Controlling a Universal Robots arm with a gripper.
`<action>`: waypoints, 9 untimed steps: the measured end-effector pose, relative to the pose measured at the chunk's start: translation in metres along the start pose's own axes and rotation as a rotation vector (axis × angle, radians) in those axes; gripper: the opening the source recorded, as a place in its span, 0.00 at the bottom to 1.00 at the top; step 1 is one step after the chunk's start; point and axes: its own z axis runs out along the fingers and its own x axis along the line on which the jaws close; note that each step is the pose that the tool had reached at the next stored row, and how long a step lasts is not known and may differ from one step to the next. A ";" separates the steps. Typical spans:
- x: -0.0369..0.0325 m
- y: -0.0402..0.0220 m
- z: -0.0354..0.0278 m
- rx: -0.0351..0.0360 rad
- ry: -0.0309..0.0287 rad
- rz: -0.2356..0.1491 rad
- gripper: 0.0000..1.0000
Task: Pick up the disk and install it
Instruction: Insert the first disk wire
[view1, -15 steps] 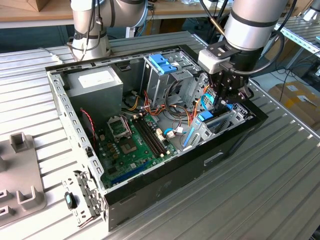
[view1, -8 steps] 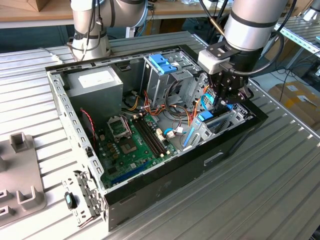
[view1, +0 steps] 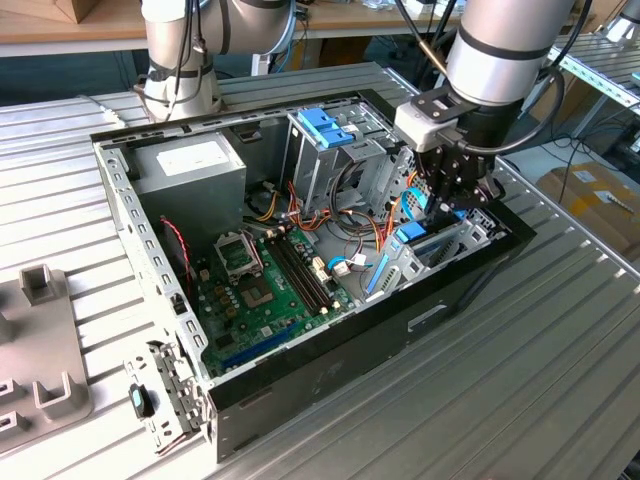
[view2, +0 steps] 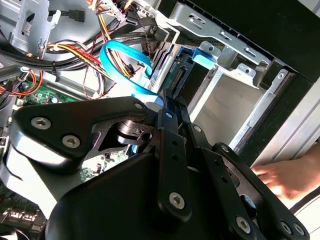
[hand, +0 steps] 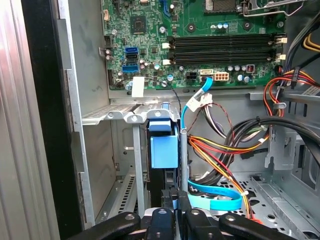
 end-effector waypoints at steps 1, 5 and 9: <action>0.0000 0.0000 0.0002 0.0000 -0.0002 0.000 0.16; 0.0000 0.0001 0.0004 0.0000 -0.0003 0.000 0.16; 0.0000 0.0002 0.0008 0.0001 -0.0010 0.000 0.23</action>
